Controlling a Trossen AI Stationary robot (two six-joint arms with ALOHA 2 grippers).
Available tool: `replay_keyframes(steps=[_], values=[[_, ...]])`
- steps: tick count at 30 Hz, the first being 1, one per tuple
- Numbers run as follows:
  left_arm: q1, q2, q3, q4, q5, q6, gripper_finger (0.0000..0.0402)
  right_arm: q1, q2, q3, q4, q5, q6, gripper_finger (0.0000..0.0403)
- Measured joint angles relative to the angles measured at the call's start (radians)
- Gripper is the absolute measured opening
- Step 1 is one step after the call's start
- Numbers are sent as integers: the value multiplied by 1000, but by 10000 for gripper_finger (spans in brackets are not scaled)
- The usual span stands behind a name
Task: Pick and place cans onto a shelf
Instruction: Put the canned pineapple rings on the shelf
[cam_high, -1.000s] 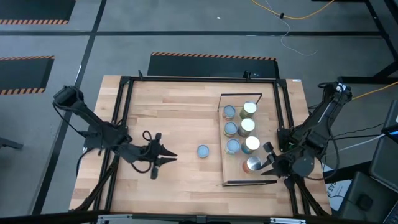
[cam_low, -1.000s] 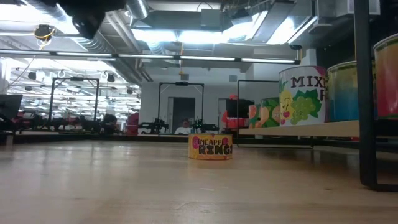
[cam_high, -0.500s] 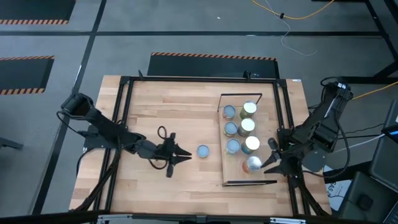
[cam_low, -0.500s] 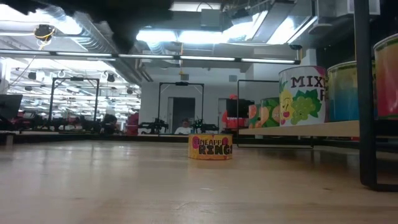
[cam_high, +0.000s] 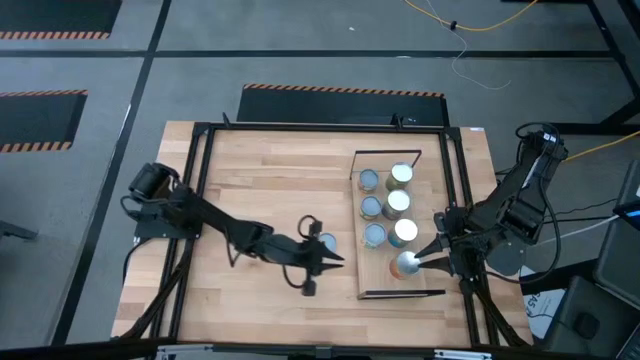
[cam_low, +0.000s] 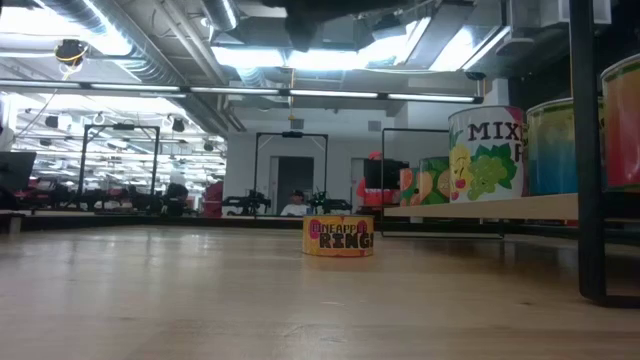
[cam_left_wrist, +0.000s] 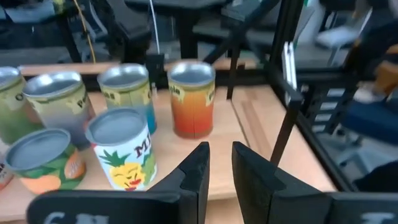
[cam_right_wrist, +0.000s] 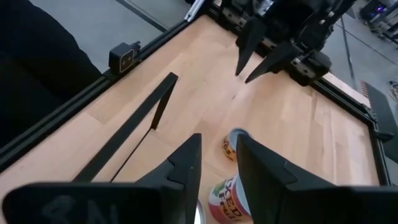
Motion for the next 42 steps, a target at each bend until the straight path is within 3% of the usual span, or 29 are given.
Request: replay_keyframes(steps=[6, 19, 42], values=[[-1, 63, 109, -197, -7, 0, 61, 0, 0, 0, 1, -2, 1, 105], [10, 79, 111, -448, -69, -10, 61, 0, 0, -1, 2, -3, 4, 105], [95, 79, 85, -496, -8, -20, 61, 0, 0, -1, 2, -3, 4, 105]])
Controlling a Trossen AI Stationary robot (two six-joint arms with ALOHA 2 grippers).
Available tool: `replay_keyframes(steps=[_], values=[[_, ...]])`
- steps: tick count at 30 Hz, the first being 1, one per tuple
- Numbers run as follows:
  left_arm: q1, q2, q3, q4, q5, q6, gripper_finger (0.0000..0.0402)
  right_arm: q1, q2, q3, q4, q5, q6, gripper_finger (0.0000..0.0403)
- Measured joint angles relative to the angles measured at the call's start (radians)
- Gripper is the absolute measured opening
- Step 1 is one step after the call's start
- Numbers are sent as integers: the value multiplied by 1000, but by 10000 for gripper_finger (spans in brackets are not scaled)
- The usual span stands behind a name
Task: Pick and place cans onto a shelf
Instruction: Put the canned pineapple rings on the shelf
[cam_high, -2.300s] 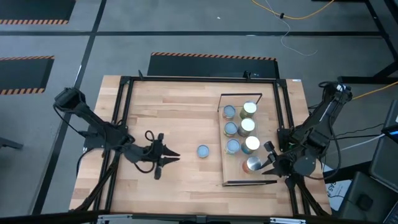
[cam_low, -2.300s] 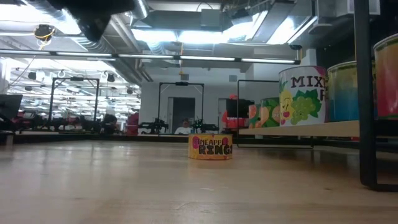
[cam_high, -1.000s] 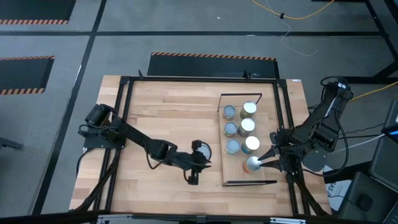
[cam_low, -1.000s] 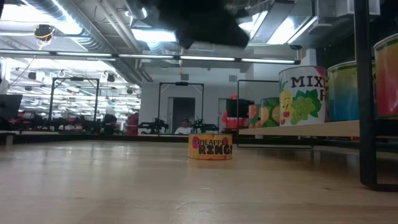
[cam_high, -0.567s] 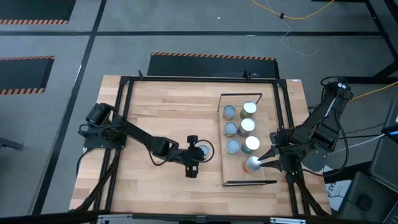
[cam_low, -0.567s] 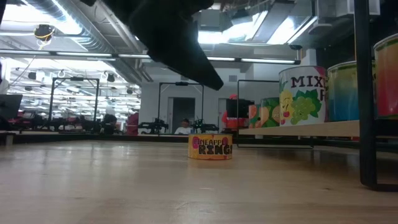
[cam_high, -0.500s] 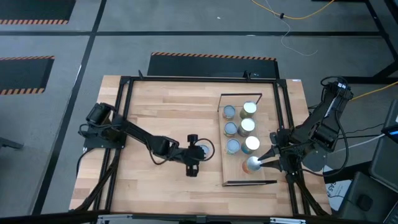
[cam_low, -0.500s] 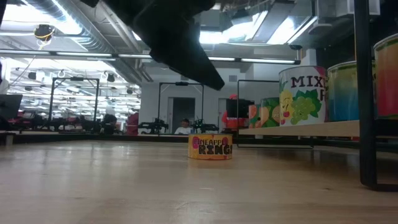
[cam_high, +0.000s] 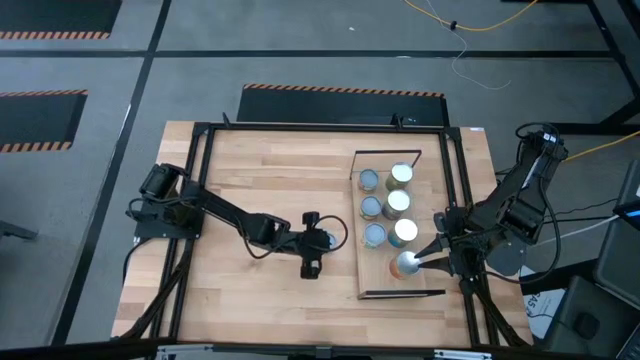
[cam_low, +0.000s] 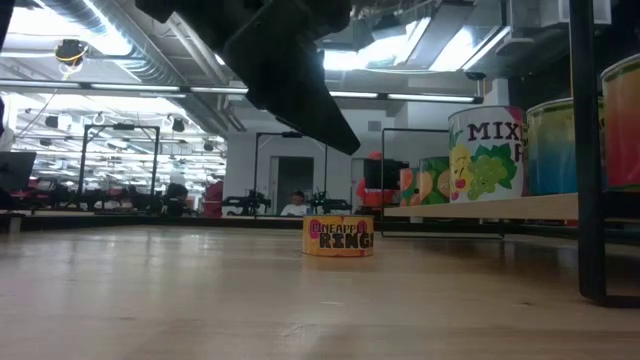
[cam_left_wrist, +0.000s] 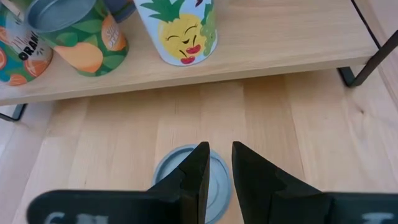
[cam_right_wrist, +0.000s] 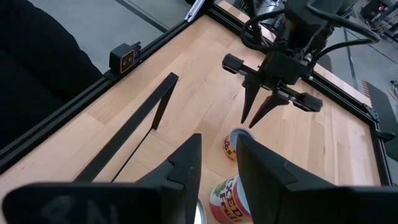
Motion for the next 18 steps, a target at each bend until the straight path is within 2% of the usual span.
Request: replay_keyframes(steps=[18], values=[[4, 23, -1, -15, 47, -8, 100, 0, 0, 0, 0, 0, 0, 105]])
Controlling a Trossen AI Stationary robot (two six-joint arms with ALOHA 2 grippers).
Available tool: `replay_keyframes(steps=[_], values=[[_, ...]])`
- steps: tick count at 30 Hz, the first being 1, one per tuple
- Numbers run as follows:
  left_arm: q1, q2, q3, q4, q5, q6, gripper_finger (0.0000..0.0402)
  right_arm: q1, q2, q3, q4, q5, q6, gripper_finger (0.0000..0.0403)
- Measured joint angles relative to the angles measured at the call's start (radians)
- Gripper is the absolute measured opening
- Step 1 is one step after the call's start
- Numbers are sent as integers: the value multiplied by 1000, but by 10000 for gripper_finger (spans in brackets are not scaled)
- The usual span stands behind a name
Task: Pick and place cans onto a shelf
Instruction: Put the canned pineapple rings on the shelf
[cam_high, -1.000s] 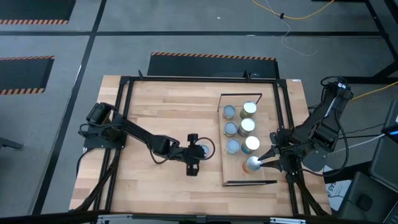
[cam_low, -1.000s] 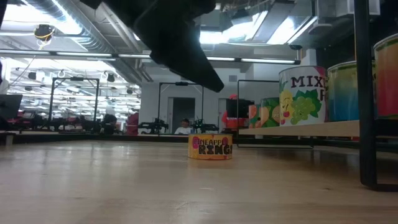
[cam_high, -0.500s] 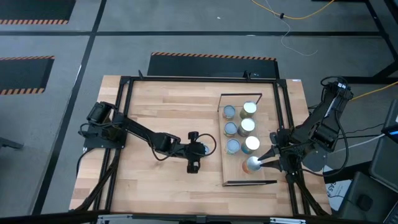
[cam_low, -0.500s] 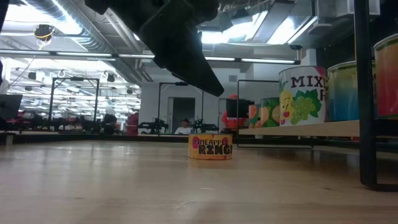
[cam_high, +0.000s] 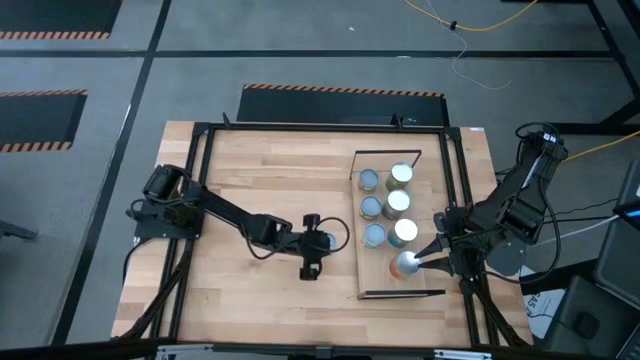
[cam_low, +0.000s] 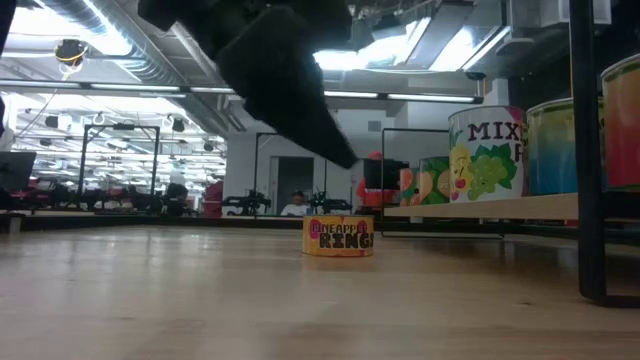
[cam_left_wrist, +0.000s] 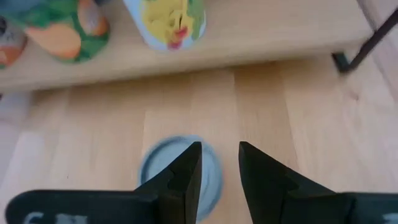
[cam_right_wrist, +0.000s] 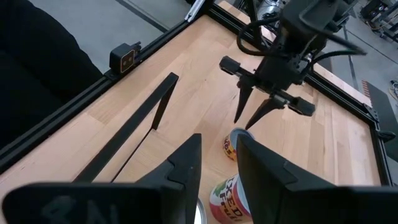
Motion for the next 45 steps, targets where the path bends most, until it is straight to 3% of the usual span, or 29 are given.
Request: replay_keyframes(steps=[19, 32, 45], values=[[10, 122, 3, 4, -25, 2, 98, 0, 0, 0, -2, 0, 0, 105], [1, 123, 2, 39, -20, 2, 10, 0, 0, 0, -2, 0, 0, 105], [-57, 127, 74, 60, 15, 6, 4, 0, 0, 0, -2, 0, 0, 105]])
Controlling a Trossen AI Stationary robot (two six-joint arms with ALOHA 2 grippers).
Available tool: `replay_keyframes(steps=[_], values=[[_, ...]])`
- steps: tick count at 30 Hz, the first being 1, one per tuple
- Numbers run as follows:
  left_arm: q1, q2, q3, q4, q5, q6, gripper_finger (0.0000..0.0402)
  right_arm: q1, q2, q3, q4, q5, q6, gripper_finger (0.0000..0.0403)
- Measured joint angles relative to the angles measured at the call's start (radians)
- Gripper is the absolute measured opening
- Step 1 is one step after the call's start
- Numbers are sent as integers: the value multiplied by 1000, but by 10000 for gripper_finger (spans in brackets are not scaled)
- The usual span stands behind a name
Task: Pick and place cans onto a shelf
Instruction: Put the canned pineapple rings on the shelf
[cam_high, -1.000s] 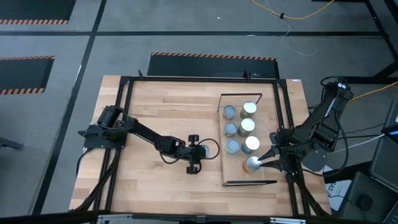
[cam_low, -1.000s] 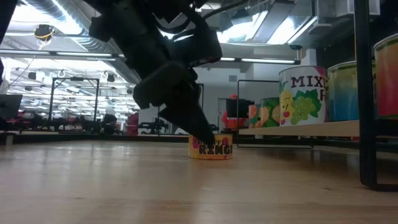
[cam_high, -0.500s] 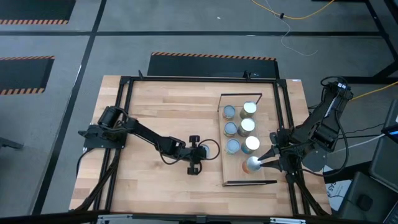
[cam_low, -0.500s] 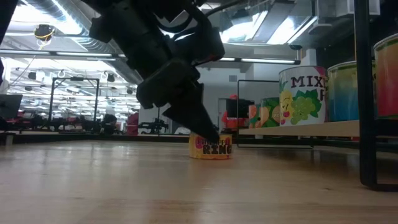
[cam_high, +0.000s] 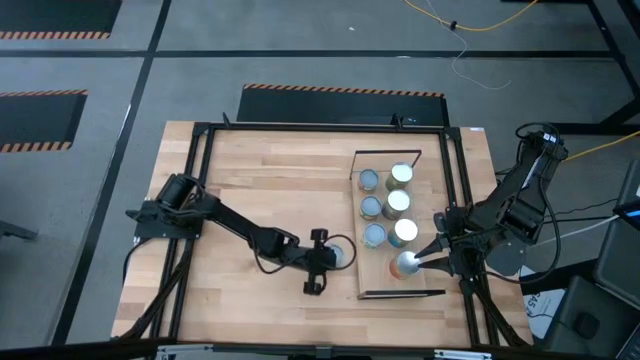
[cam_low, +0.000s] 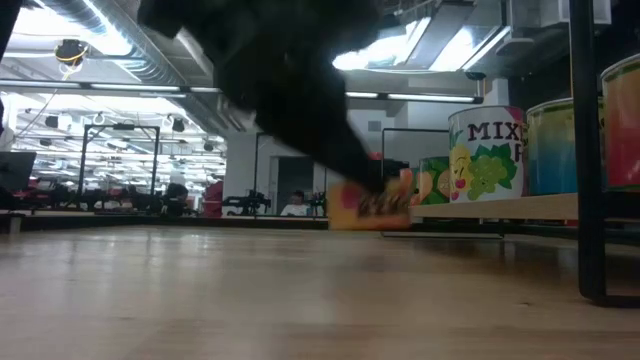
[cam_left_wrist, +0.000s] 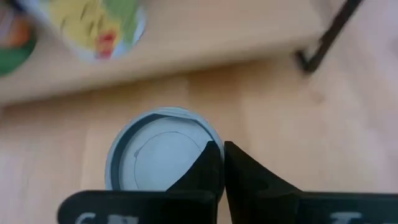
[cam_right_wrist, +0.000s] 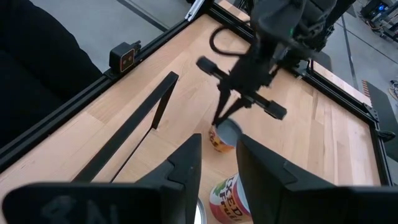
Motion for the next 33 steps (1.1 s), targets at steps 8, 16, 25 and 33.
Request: replay_keyframes(steps=[8, 16, 25, 33], values=[[-23, 0, 126, -4, 24, 61, 2, 0, 0, 0, 0, 0, 0, 105], [-6, -1, 213, -5, 86, 138, 1, 0, 0, 0, 0, 0, -2, 105], [39, -1, 227, 6, 151, 155, 1, 0, 0, 0, 0, 0, -3, 105], [40, -2, 228, 61, 151, 151, 0, 0, 0, 0, 0, 0, -3, 105]])
